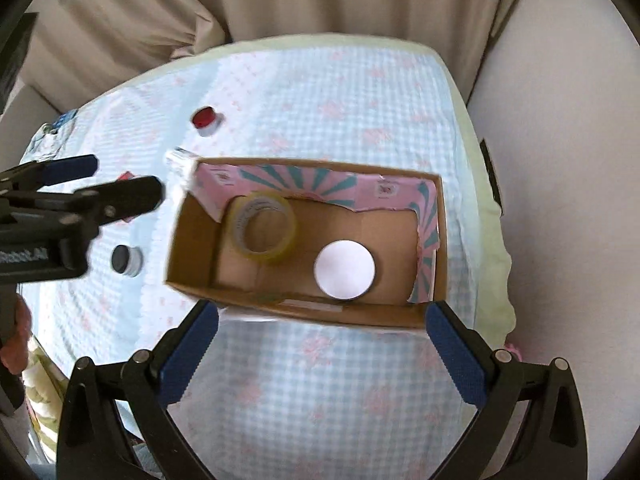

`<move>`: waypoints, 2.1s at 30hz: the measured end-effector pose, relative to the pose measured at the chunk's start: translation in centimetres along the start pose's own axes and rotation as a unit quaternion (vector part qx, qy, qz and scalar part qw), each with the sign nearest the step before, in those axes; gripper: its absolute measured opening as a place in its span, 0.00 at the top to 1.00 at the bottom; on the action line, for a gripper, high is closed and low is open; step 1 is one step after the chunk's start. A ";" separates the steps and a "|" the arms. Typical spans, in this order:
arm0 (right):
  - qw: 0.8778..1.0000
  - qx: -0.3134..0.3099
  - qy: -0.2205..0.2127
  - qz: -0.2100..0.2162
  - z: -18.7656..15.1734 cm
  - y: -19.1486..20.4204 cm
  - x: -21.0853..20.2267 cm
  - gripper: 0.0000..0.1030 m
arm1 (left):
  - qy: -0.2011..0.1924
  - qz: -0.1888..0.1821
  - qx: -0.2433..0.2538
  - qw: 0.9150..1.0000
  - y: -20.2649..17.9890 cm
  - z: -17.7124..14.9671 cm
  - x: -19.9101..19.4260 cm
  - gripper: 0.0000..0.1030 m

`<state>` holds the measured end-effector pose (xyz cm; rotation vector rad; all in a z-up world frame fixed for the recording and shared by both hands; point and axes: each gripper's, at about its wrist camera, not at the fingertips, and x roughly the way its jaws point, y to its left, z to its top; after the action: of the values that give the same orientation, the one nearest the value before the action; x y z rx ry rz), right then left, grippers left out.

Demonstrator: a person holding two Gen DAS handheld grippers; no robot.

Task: Organize rigid objects
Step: 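Release the tape roll from the left tool while the right tool releases the jar into the box, then grasp the red MARUBI box with the left tool while the right tool grasps the white bottle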

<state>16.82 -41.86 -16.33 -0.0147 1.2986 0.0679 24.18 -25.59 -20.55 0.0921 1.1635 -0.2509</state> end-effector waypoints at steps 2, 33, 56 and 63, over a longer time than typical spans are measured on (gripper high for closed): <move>1.000 -0.005 -0.008 0.000 -0.2 1.1 -1.2 0.00 | -0.008 0.000 -0.021 1.000 2.0 -1.0 -2.2 0.00; 0.983 -0.173 -0.013 0.057 14.6 19.6 2.2 0.00 | 0.047 0.080 -0.277 0.956 29.8 -2.6 2.2 0.00; 0.914 -0.373 0.159 0.026 20.6 26.7 27.2 0.16 | 0.174 0.058 -0.383 0.905 36.6 -2.2 24.4 0.22; 0.902 -0.393 0.179 0.017 19.8 27.4 30.6 0.29 | 0.197 0.050 -0.392 0.897 36.5 -3.2 27.1 0.42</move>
<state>42.39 -12.23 -39.72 -0.7257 1.5609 0.6440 40.27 6.38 -48.71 -0.5316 1.5818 0.3597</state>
